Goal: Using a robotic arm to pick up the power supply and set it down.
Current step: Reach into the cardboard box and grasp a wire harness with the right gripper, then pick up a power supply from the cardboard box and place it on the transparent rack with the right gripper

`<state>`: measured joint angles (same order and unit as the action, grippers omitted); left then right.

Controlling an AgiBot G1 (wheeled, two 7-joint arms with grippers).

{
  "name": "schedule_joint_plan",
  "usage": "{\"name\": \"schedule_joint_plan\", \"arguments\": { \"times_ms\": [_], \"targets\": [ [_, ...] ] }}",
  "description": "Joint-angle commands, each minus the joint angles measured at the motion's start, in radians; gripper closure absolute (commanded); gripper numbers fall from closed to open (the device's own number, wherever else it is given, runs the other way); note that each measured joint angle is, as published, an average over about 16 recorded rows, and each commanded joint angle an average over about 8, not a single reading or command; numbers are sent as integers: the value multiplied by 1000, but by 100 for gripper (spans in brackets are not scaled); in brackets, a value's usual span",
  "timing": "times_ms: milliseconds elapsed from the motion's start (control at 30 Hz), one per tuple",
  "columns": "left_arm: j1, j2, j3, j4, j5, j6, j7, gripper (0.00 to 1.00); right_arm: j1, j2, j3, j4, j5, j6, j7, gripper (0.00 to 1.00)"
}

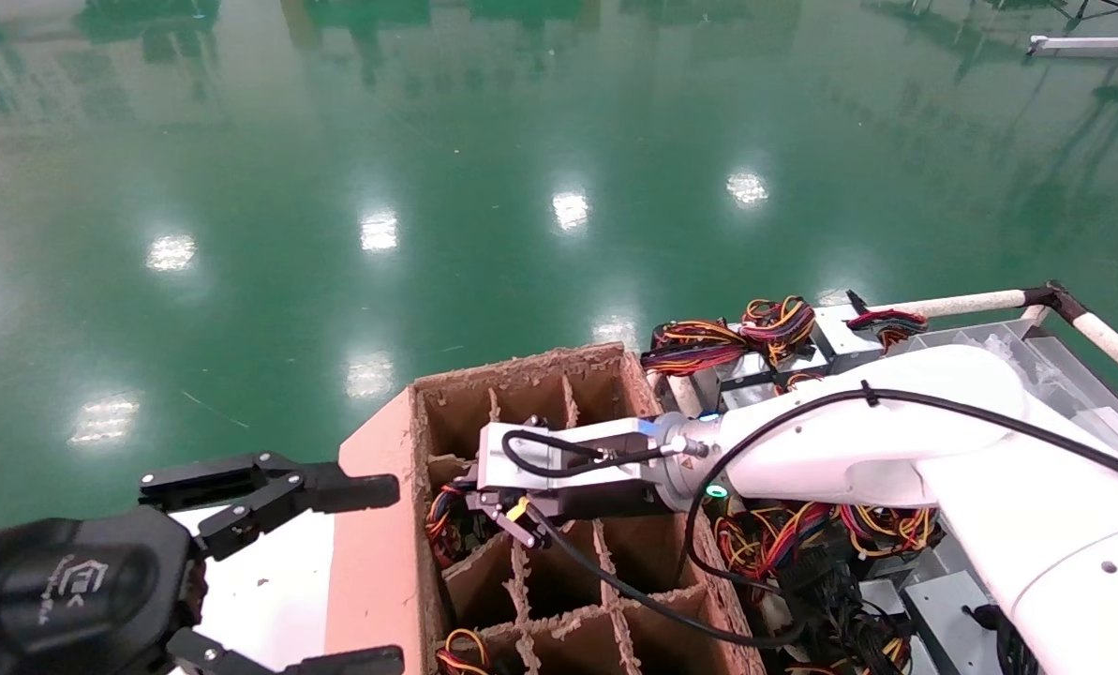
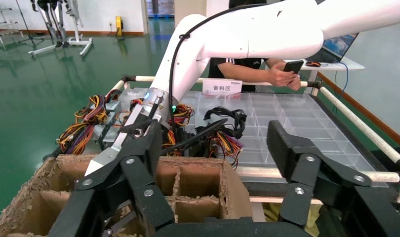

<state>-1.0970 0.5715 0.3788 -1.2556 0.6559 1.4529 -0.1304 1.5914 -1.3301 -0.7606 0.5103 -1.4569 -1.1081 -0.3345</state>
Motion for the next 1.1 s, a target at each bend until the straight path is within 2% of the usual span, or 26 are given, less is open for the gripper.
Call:
{"name": "schedule_joint_plan", "arguments": {
  "times_ms": [33, 267, 500, 733, 1100],
  "targets": [
    [0, 0, 0, 0, 0, 0, 0, 0, 0, 2, -4, 4, 2, 0, 5, 100],
    [0, 0, 0, 0, 0, 0, 0, 0, 0, 39, 10, 40, 33, -26, 33, 100],
    [0, 0, 0, 0, 0, 0, 0, 0, -6, 122, 56, 135, 102, -68, 80, 100],
    [0, 0, 0, 0, 0, 0, 0, 0, -21, 249, 130, 322, 193, -76, 151, 100],
    [0, 0, 0, 0, 0, 0, 0, 0, -32, 499, 291, 682, 302, 22, 244, 100]
  ]
}}
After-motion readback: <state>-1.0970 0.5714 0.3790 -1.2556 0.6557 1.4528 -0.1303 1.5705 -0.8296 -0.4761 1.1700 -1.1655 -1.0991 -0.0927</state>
